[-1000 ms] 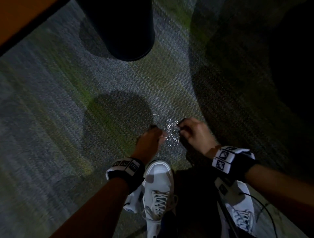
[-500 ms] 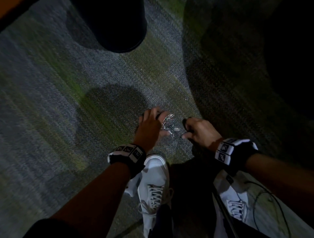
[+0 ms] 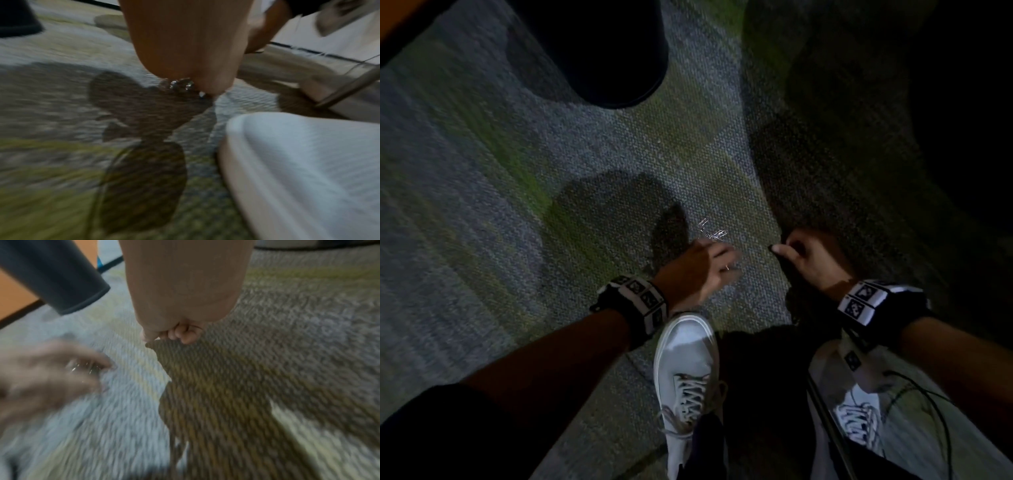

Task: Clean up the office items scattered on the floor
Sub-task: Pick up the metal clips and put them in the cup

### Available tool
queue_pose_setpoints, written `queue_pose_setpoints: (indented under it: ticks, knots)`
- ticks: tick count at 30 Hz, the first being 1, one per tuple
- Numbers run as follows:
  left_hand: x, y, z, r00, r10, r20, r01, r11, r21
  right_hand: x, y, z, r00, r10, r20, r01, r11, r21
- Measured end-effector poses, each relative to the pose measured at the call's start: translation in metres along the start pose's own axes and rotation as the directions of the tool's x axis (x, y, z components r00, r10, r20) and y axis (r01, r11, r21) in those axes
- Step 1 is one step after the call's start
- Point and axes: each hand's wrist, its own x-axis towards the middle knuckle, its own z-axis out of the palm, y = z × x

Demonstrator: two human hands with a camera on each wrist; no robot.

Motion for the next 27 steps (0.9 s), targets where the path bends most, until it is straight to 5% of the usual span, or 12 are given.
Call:
queue_pose_setpoints:
  ticks: [6, 11, 16, 21, 24, 27]
  knots:
    - [-0.026, -0.044, -0.024, 0.984, -0.116, -0.134, 0.099, 0.987, -0.127, 0.004, -0.02, 0.015, 0.985, -0.159, 0.063, 0.157, 0.987, 0.033]
    - [-0.034, -0.057, -0.036, 0.841, -0.527, -0.127, 0.481, 0.834, -0.271, 0.01, -0.049, 0.036, 0.952, -0.292, 0.091, 0.3, 0.949, -0.098]
    - [-0.02, -0.034, -0.025, 0.905, -0.402, -0.138, 0.35, 0.889, -0.294, 0.013, -0.082, 0.052, 0.924, -0.339, 0.176, 0.361, 0.926, -0.111]
    - [-0.027, -0.035, -0.026, 0.876, -0.456, -0.159, 0.363, 0.839, -0.405, 0.018, -0.08, 0.046, 0.912, -0.378, 0.16, 0.385, 0.923, -0.017]
    - [-0.033, -0.046, -0.033, 0.848, -0.527, -0.056, 0.469, 0.795, -0.386, 0.025, -0.078, 0.039, 0.95, -0.293, 0.107, 0.301, 0.951, -0.066]
    - [-0.033, -0.041, -0.038, 0.89, -0.452, 0.056, 0.452, 0.863, -0.227, 0.025, -0.087, 0.042, 0.937, -0.284, 0.204, 0.326, 0.921, -0.214]
